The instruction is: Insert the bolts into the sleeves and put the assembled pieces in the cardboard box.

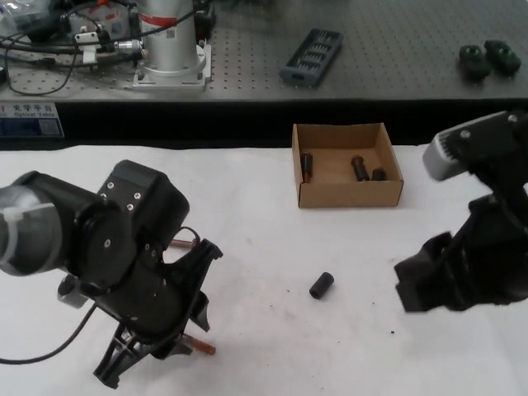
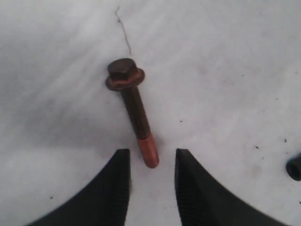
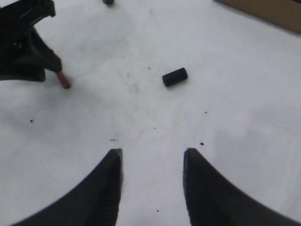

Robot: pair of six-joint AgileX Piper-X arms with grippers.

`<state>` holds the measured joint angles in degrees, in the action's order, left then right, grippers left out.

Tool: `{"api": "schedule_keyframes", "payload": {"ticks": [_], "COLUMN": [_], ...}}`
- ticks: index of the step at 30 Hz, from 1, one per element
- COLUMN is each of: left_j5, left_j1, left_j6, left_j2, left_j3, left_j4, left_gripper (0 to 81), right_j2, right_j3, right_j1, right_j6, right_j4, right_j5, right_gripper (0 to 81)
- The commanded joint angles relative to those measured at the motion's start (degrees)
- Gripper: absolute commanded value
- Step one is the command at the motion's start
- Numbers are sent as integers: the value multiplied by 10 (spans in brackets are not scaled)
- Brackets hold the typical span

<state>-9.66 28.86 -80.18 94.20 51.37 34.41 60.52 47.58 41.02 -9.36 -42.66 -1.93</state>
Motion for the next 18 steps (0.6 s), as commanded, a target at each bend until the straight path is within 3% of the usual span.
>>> {"api": "schedule_keyframes", "payload": {"ticks": [1,7,12,18], "left_j5": [20,38,38,8], "left_j1": [-2,-28,-53,-54], "left_j6": [-25,-25,-17,8], "left_j2": [1,1,1,14], "left_j3": [6,6,6,6], "left_j4": [4,34,29,24], "left_gripper": [243,243,243,243], "right_j2": [5,5,5,5], "right_j3": [-6,-59,-90,-95], "right_j1": [-15,-45,-46,-46], "right_j6": [-1,-1,-12,-14], "right_j4": [14,43,49,83], "right_j5": [19,69,81,86], "right_gripper": [313,313,313,313]}}
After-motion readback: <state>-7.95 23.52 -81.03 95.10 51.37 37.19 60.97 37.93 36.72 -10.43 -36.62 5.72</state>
